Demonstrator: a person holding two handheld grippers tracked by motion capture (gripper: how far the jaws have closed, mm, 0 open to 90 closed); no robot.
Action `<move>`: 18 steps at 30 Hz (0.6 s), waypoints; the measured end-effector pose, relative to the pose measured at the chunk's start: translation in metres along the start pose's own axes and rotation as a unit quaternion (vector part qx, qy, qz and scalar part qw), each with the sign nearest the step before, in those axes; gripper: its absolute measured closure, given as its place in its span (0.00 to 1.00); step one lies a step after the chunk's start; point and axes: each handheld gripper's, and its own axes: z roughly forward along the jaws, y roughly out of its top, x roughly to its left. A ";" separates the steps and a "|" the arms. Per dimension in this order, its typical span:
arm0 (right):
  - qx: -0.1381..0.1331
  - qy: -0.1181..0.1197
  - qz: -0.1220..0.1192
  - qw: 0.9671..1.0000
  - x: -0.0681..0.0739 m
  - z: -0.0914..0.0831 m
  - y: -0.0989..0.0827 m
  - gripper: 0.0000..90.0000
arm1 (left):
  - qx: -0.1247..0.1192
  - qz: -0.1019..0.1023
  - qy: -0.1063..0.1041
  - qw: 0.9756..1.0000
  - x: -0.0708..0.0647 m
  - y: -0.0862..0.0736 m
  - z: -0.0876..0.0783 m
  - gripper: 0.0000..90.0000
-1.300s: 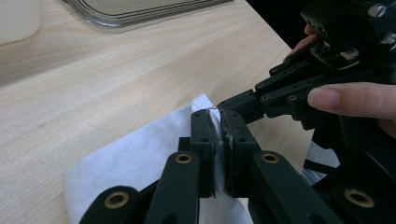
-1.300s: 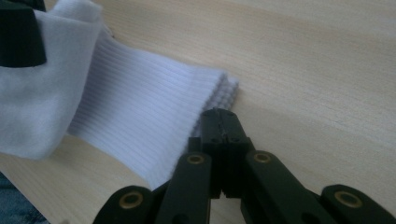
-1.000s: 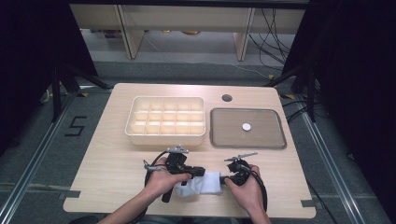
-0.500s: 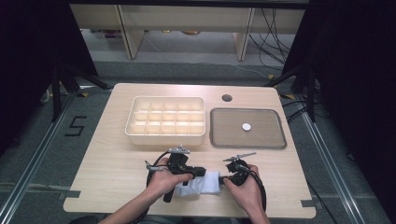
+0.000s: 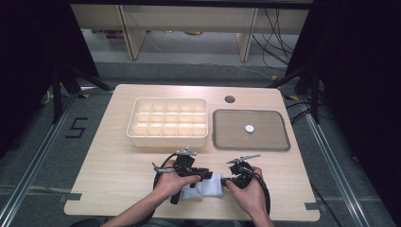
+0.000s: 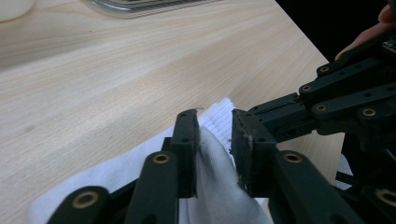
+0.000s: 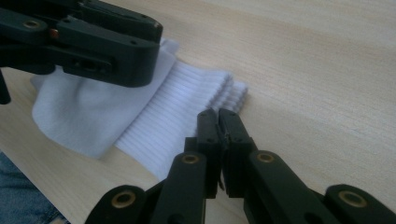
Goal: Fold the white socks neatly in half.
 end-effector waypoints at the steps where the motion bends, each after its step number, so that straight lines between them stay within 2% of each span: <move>1: -0.004 -0.002 -0.011 1.000 -0.001 0.000 0.000 0.97 | 0.000 0.002 -0.002 1.000 0.000 0.001 0.000 0.73; 3: -0.002 0.002 0.001 1.000 0.000 -0.003 0.000 0.97 | -0.009 0.006 -0.004 1.000 -0.001 0.005 -0.005 0.70; 6: -0.011 -0.001 -0.004 1.000 0.000 -0.007 0.000 0.96 | -0.020 0.013 -0.006 1.000 -0.003 0.012 -0.015 0.67; 7: -0.010 0.003 -0.005 1.000 -0.001 -0.009 0.000 0.96 | -0.025 0.013 -0.006 1.000 -0.005 0.013 -0.019 0.66; 8: -0.008 -0.004 -0.007 1.000 -0.001 -0.010 0.000 0.96 | -0.028 0.014 -0.005 0.999 -0.006 0.014 -0.023 0.66; 10: -0.014 -0.007 0.001 1.000 0.000 -0.015 0.000 0.96 | -0.025 0.024 -0.006 0.999 -0.009 0.014 -0.030 0.70; 11: -0.016 -0.008 -0.011 1.000 -0.002 -0.017 0.000 0.96 | -0.018 0.030 -0.008 0.999 -0.009 0.012 -0.033 0.74; 12: -0.018 -0.003 0.001 1.000 -0.001 -0.020 -0.001 0.96 | -0.014 0.034 -0.001 0.999 -0.011 0.010 -0.034 0.77; 13: -0.019 -0.005 -0.004 1.000 -0.002 -0.022 -0.001 0.96 | 0.000 0.043 -0.004 0.999 -0.011 0.007 -0.035 0.80; 15: -0.022 -0.005 0.000 1.000 -0.001 -0.027 -0.002 0.96 | 0.018 0.045 -0.008 0.999 -0.013 0.002 -0.032 0.85; 16: -0.025 -0.011 -0.006 1.000 0.000 -0.027 -0.003 0.96 | 0.029 0.047 -0.010 0.998 -0.013 -0.002 -0.028 0.86; 17: -0.022 0.003 0.005 1.000 0.002 -0.029 -0.003 0.96 | 0.037 0.047 -0.016 0.998 -0.013 -0.005 -0.024 0.88; 18: -0.022 0.003 0.005 1.000 0.002 -0.029 -0.003 0.96 | 0.037 0.047 -0.016 0.998 -0.013 -0.005 -0.024 0.89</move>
